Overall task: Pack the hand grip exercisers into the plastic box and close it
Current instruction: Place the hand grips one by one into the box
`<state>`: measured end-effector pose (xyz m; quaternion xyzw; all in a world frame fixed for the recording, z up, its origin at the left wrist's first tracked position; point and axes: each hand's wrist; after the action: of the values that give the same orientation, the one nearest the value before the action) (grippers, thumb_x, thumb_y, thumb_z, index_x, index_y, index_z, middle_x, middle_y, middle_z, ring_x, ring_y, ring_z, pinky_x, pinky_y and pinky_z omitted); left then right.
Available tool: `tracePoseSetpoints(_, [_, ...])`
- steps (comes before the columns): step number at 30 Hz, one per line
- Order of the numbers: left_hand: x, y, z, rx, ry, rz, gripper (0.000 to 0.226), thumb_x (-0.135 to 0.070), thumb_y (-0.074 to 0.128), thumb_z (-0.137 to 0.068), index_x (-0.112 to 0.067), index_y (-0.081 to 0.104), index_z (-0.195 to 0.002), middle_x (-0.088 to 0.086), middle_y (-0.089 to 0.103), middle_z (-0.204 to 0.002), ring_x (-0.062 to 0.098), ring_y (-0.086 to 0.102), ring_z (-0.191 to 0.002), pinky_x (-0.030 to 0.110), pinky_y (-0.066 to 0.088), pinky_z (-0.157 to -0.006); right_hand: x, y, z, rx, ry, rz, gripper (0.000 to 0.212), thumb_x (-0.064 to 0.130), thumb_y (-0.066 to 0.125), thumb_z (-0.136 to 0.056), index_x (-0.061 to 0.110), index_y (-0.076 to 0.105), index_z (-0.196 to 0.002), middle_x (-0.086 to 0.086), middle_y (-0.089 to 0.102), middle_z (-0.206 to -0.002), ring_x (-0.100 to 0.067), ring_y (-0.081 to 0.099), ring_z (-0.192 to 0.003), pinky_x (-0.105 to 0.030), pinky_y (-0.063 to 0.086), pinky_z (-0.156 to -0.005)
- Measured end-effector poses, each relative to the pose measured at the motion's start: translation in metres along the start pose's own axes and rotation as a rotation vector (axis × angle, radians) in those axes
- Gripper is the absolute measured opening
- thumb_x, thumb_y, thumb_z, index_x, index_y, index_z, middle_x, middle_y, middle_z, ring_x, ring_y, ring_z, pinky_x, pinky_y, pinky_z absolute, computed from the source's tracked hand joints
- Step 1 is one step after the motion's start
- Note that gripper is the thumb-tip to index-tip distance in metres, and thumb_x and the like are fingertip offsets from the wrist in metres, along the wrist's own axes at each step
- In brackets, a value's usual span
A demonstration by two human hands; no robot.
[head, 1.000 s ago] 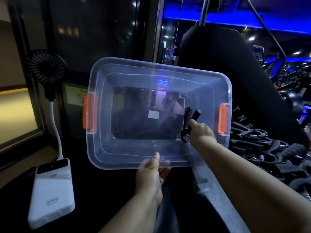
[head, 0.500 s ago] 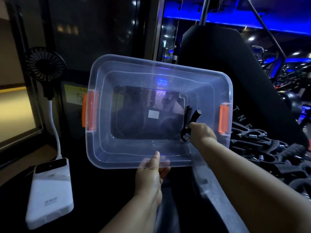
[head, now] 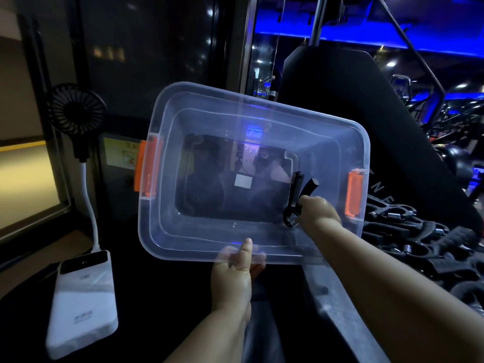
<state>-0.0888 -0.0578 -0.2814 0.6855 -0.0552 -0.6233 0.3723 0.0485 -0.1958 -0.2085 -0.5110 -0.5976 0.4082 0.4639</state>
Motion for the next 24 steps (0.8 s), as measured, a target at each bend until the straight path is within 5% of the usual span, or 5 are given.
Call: tracePoseSetpoints(24, [0.0023, -0.0017, -0.0019, -0.019, 0.03, -0.053, 0.02, -0.016, 0.06, -0.091, -0.006, 0.055, -0.075, 0.008, 0.071, -0.071, 0.013, 0.067, -0.061, 0.031, 0.055, -0.066, -0.0052, 0.0024, 0.0023, -0.032, 0.004, -0.034, 0.016, 0.015, 0.061, -0.087, 0.011, 0.06, -0.102, -0.012, 0.061, -0.098, -0.035, 0.061, -0.093, -0.034, 0.046, -0.071])
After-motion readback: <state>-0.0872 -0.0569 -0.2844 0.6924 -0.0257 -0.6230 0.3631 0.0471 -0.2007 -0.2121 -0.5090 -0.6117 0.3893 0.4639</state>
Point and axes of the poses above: each hand's wrist, its own z-axis away from the middle knuckle, its own y-axis out of the palm, x = y × z
